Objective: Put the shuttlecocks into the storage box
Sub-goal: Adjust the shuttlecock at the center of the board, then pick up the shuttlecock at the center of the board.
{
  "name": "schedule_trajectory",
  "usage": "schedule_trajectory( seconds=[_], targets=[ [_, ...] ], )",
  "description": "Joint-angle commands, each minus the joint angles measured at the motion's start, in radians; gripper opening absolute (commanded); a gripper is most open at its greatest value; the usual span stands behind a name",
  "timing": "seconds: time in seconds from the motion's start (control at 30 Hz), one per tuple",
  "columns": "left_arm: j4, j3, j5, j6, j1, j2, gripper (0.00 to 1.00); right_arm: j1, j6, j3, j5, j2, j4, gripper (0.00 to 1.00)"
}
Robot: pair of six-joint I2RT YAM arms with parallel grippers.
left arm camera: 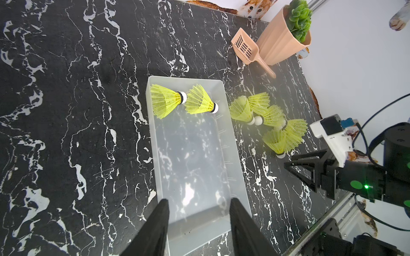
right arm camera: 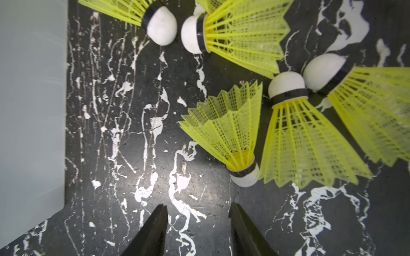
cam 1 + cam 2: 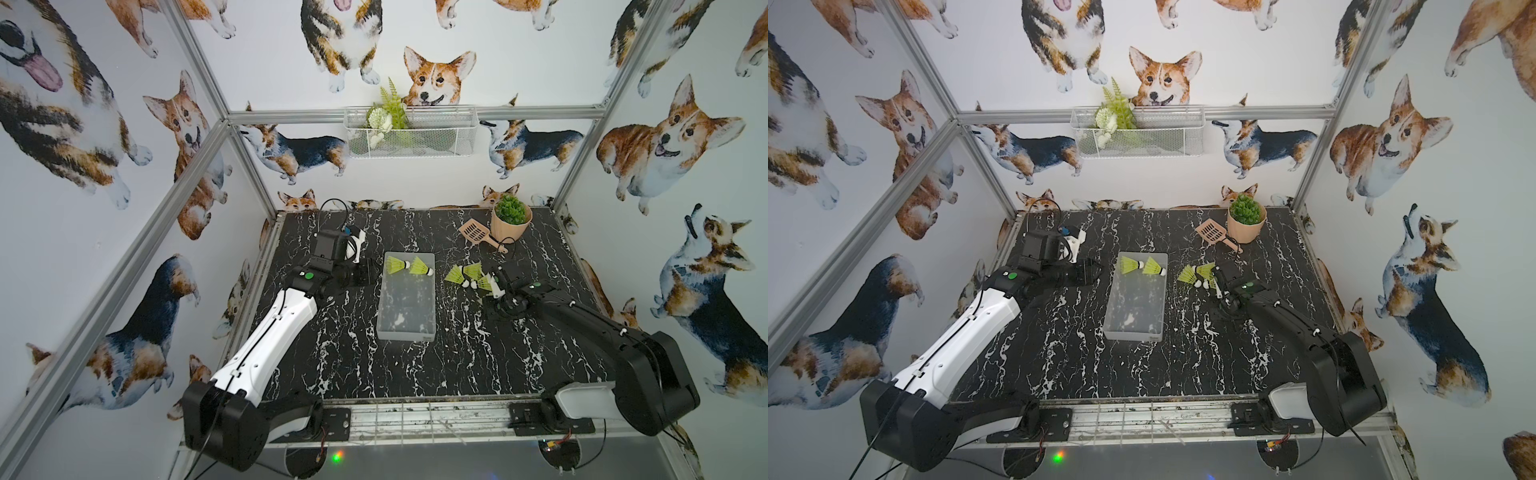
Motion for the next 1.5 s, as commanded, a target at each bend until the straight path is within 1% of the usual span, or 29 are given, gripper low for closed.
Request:
schedule_trajectory(
  seconds=[0.0, 0.13, 0.3, 0.63, 0.9, 1.07, 1.17, 1.33, 1.47],
  targets=[
    [0.016, -0.001, 0.003, 0.002, 0.003, -0.002, 0.48, 0.000, -0.034, 0.037, 0.058, 0.050, -0.033, 0.53],
    [0.014, -0.001, 0.003, 0.001, 0.003, -0.003, 0.48, -0.001, -0.043, 0.074, 0.112, 0.106, -0.048, 0.53],
    [0.013, -0.004, -0.002, 0.003, 0.003, -0.006, 0.48, 0.000, -0.049, 0.103, 0.143, 0.149, -0.057, 0.56],
    [0.013, -0.007, -0.005, 0.004, 0.003, -0.013, 0.48, -0.002, -0.063, 0.171, 0.149, 0.257, -0.083, 0.56],
    [0.013, -0.009, -0.008, 0.003, 0.003, -0.018, 0.48, -0.002, -0.013, 0.213, 0.140, 0.315, -0.098, 0.53],
    [0.007, -0.002, -0.009, 0.006, 0.003, -0.019, 0.48, -0.001, 0.041, 0.198, 0.093, 0.331, -0.060, 0.50],
    [0.004, -0.001, -0.014, 0.010, 0.003, -0.023, 0.48, 0.013, 0.063, 0.181, 0.086, 0.339, -0.040, 0.49],
    [0.003, 0.001, -0.015, 0.010, 0.004, -0.023, 0.48, 0.036, 0.077, 0.167, 0.110, 0.338, -0.019, 0.47],
    [0.002, 0.002, -0.014, 0.010, 0.003, -0.023, 0.48, 0.038, 0.091, 0.148, 0.127, 0.323, -0.001, 0.42]
  ],
)
